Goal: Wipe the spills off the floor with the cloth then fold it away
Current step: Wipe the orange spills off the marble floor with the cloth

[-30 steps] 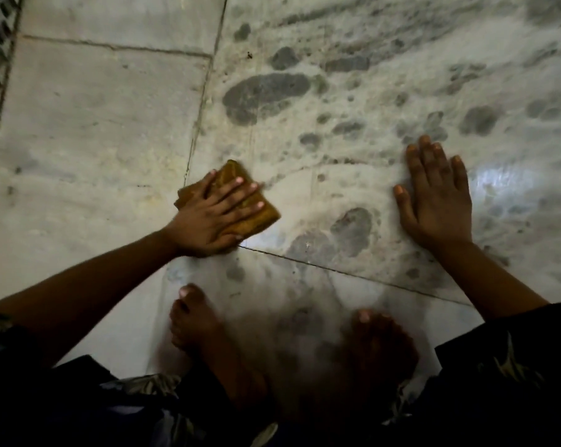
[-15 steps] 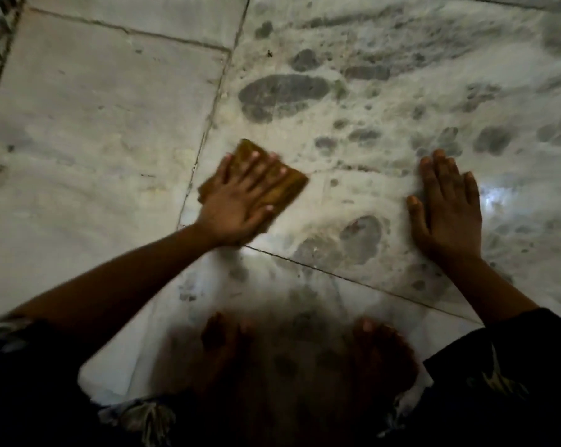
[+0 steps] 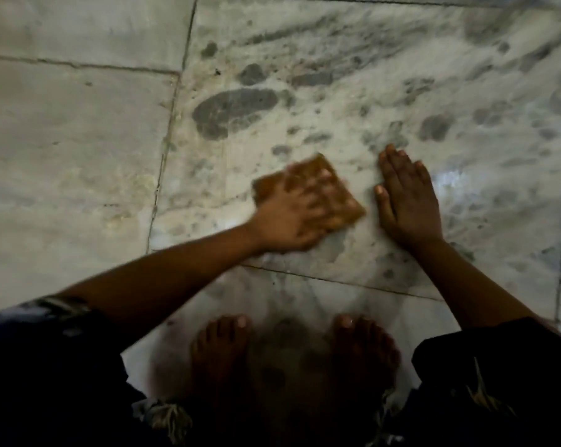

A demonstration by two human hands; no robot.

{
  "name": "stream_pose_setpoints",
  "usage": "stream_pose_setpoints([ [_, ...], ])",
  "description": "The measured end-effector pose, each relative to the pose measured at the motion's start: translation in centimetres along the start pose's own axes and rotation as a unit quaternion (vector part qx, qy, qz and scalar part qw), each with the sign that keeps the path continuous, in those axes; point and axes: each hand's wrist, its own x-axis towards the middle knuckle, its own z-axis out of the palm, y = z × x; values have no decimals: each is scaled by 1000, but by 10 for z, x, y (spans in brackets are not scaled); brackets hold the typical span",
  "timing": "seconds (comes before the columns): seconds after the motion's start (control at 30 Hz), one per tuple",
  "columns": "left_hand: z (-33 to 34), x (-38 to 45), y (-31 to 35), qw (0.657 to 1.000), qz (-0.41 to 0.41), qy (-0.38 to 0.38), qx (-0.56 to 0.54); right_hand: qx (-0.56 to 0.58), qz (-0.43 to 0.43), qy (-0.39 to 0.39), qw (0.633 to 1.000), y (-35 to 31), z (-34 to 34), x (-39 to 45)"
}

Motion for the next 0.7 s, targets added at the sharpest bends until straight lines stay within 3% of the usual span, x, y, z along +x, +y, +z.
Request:
stream_pose_setpoints([
  [0.07, -9, -13, -47, 993, -121, 9, 3, -4, 4, -4, 1000, -2, 0, 0],
  [0.13, -26, -22, -79, 982, -187, -33, 5, -14, 11, -13, 1000, -1, -2, -1],
  [0.23, -42, -28, -99, 974, -187, -124, 10, -17, 13, -20, 1000, -3, -2, 0],
  [0.37, -39, -43, -55, 974, -189, -117, 31, -22, 17, -29, 999, -7, -6, 0],
  [0.47, -19, -50, 4, 993, -96, -68, 3, -21, 21, -33, 999, -7, -6, 1],
  [0.57, -14, -25, 22, 997, -12, -73, 6, -32, 17, -30, 999, -7, -5, 0],
  [0.63, -18, -6, 1, 995, -62, -73, -12, -30, 18, -34, 999, -7, -5, 0],
  [0.7, -23, -2, -25, 977, -193, -71, -50, -26, 18, -37, 999, -8, -6, 0],
])
